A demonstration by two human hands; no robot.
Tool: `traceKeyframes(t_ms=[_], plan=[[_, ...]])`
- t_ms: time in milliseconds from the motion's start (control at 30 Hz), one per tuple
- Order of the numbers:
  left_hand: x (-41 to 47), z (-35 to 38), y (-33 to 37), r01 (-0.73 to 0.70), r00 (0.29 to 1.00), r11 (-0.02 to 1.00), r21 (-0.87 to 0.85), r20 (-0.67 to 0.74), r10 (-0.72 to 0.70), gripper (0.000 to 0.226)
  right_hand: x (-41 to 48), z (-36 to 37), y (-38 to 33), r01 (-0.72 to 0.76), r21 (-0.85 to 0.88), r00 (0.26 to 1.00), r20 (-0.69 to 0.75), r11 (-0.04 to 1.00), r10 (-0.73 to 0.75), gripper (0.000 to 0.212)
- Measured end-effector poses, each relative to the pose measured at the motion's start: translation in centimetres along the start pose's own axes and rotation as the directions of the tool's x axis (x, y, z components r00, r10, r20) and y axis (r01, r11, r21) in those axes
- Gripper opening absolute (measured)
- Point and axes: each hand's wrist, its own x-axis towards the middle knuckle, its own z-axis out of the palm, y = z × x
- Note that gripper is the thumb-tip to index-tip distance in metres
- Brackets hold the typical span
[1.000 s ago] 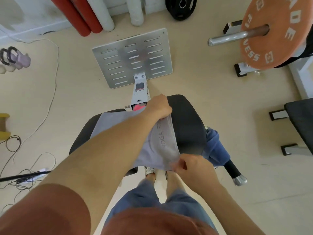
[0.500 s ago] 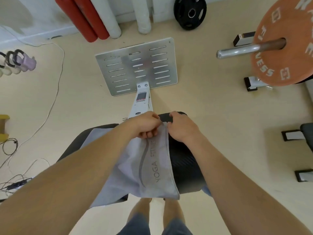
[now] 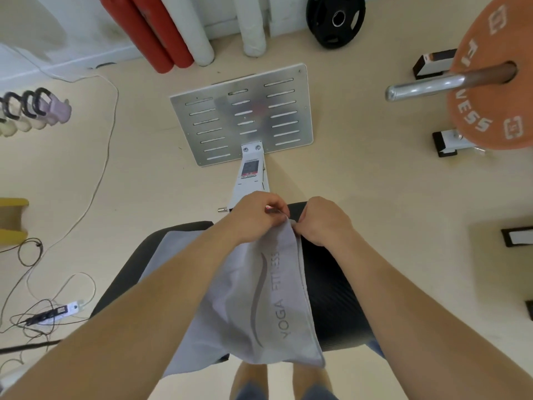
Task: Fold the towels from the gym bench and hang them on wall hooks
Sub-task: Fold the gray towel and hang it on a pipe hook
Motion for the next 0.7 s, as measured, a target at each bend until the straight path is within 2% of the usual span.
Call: traceKeyframes(t_ms=[100, 267, 400, 467, 567, 667, 701], plan=[[1.1, 0.8, 0.4, -0.020, 0.998, 0.997, 0.075, 0.060, 0.015, 0.012, 0.1, 0.0, -0.3, -0.026, 0.035, 0.999, -0.029, 0.999, 0.027, 0.017], [1.9, 2.6, -0.6, 0.043, 0.998, 0.998, 0.050, 0.041, -0.045, 0.012, -1.2, 0.5, -0.2, -0.013, 0.089, 0.990, -0.137, 0.996, 0.025, 0.022], [2.6, 2.5, -0.1, 0.033, 0.990, 0.981, 0.194, 0.126, -0.058, 0.024, -3.1, -0.5, 0.6, 0.060, 0.273, 0.985, -0.169, 0.960, -0.013, 0.021], [2.8, 2.3, 0.4, 0.019, 0.989, 0.974, 0.225, 0.142, -0.052, 0.023, -4.5, -1.0, 1.1, 0.063, 0.331, 0.989, -0.145, 0.942, -0.015, 0.027], [2.4, 2.3, 0.9, 0.014, 0.989, 0.978, 0.208, 0.140, -0.044, 0.016, -7.3, -0.8, 1.2, 0.055, 0.239, 0.994, -0.100, 0.970, -0.032, 0.042], [1.8, 2.1, 0.7, 0.012, 0.996, 0.972, 0.236, 0.081, -0.032, 0.003, -9.5, 0.0, 0.3, 0.085, 0.020, 0.991, -0.102, 0.996, -0.083, 0.057], [1.5, 1.9, 0.8, 0.015, 0.999, 0.972, 0.235, 0.044, -0.026, 0.005, -9.8, 0.3, 0.0, 0.074, -0.029, 0.993, -0.092, 0.997, -0.076, 0.065]])
